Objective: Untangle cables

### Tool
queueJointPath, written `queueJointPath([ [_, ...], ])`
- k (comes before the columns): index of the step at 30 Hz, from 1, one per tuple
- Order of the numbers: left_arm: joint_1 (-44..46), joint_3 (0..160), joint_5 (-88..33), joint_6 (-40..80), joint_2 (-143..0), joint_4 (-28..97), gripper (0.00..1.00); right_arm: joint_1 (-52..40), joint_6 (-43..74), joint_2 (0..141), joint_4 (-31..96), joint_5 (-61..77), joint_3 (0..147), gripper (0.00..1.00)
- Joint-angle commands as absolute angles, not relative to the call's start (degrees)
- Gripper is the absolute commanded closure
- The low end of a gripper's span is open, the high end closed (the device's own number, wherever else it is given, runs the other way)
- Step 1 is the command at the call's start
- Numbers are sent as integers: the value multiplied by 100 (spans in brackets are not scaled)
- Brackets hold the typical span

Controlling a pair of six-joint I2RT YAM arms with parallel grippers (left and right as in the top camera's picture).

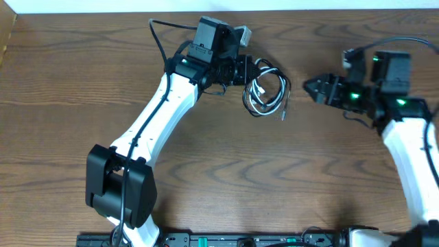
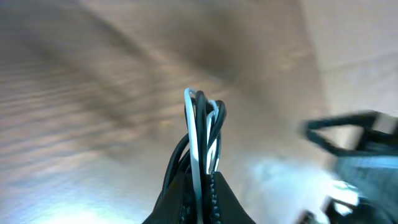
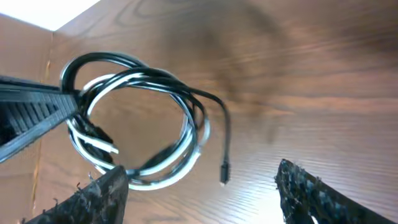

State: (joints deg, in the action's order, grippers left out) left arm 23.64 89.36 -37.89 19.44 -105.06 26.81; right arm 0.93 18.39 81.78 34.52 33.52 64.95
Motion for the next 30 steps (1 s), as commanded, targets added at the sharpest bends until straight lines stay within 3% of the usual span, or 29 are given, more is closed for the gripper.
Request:
queueJointPath([
  [1,2147,8991,-5153,1916,-10510,2600,93,-344,2322,8530,3148,3472,6582,28],
  [8,1929,8991,-6359,2252,-10510,2038,93,-819,3068,9174,2477,3382,6582,33],
  [9,1931,8991,-6552,2340,-10510,1914,93,-878,3249,9277,2443,3192,6582,39],
  [12,1929,8991,-7284,2571,-10510,1470,93,-980,3780,9494,2532,2403,6582,41],
  [16,1929,8991,-9015,2910,-10510,541,93,-891,3870,9657,2757,1621,6582,49],
  [23,1844,8991,-8759,3009,-10512,401,93,-856,3258,9655,3109,1485,6582,55],
  [30,1378,8989,-6788,2740,-10512,1048,93,-707,1649,9620,3854,1734,6602,48],
])
